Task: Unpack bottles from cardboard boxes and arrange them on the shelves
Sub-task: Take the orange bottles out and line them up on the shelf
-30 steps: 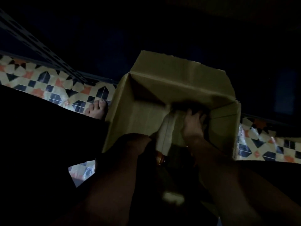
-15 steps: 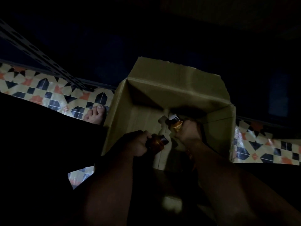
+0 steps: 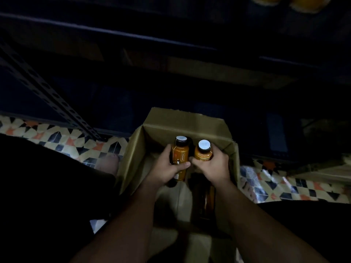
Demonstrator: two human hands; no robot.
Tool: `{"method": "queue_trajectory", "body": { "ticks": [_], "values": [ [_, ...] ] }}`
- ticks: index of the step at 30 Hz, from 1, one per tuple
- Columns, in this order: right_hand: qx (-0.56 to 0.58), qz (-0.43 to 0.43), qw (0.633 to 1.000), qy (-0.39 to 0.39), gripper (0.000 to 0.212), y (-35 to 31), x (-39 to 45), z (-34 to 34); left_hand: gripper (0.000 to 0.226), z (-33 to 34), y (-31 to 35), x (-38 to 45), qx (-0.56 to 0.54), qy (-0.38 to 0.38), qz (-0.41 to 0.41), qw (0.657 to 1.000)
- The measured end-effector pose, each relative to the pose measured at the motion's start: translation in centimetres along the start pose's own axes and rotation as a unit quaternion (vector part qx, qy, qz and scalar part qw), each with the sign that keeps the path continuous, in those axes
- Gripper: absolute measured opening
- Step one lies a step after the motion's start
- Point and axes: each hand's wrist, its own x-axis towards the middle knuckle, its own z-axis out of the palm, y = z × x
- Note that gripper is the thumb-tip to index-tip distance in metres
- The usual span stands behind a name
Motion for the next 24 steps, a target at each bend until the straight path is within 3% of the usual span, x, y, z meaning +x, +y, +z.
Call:
{"method": "queue_trajectory", "body": {
  "ticks": [4,9,15,20,24],
  "values": [
    [0.067,-0.049,0.995,0.049,0.042,-4.2,-0.5,-4.0,0.055,0.8,5.2,-2.2,0.015,0.018,0.125,0.992],
    [0.103,-0.153,0.973,0.138,0.036,-10.0,-1.0,-10.3,0.064,2.4,12.9,-5.5,0.010,0.040,0.260,0.965],
    [0.122,-0.320,0.904,0.256,0.033,-16.2,-2.6,-20.3,0.065,5.3,22.9,-9.4,0.051,0.032,0.419,0.906],
    [0.124,-0.359,0.868,0.320,0.035,-20.4,-3.0,-27.4,0.061,8.2,30.0,-10.8,0.057,-0.012,0.490,0.870],
    [0.095,-0.335,0.875,0.337,0.040,-21.8,-1.5,-31.8,0.064,10.6,34.9,-9.8,0.075,-0.026,0.519,0.851]
  ]
}}
